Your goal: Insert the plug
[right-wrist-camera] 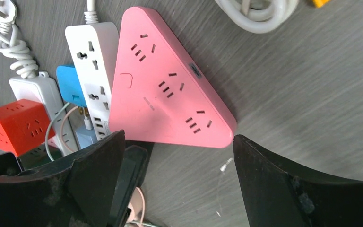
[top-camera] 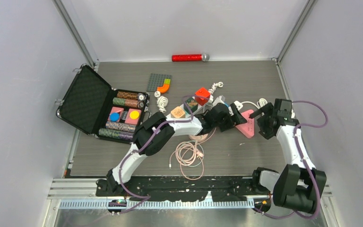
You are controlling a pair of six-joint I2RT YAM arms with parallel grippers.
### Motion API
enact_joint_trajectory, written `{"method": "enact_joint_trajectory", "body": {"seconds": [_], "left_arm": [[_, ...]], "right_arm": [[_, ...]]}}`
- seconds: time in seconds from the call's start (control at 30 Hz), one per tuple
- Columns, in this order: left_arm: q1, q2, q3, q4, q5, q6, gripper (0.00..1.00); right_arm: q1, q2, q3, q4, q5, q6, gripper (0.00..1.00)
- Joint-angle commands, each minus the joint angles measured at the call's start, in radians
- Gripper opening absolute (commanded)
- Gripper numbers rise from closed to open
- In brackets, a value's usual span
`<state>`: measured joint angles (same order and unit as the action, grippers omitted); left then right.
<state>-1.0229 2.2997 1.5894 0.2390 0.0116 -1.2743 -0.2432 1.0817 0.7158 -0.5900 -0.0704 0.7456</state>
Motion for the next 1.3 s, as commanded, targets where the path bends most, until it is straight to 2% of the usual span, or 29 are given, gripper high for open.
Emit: {"method": "enact_joint_trajectory", "body": {"seconds": [0.0,0.27,0.47,0.73,0.9,1.0,1.13,1.27], "left_arm": [[0.008,0.026,0.018,0.047,-0.053,0.049,0.82],[0.006,0.055,-0.006,0.143,-0.052,0.104,0.82],[-0.006,0.075,-0.039,0.213,-0.061,0.115,0.79],[-0.017,0.094,-0.039,0.257,-0.103,0.107,0.61],[-0.024,0.105,-0.061,0.336,-0.096,0.075,0.59],[-0.023,0.099,-0.077,0.371,-0.1,0.092,0.55],[-0.024,0.099,-0.066,0.341,-0.095,0.099,0.34],[-0.017,0.091,-0.089,0.365,-0.089,0.082,0.06]], "right_arm": [[0.0,0.072,-0.03,0.165,-0.067,0.111,0.89],[-0.011,0.24,-0.049,0.244,-0.108,0.166,0.86],[-0.01,0.239,-0.099,0.271,-0.153,0.25,0.83],[-0.01,0.221,-0.123,0.262,-0.169,0.28,0.81],[-0.01,0.246,-0.122,0.275,-0.202,0.285,0.8],[-0.011,0.249,-0.125,0.284,-0.223,0.287,0.8],[-0.01,0.24,-0.124,0.286,-0.24,0.284,0.8],[-0.01,0.22,-0.123,0.282,-0.243,0.276,0.8]]}}
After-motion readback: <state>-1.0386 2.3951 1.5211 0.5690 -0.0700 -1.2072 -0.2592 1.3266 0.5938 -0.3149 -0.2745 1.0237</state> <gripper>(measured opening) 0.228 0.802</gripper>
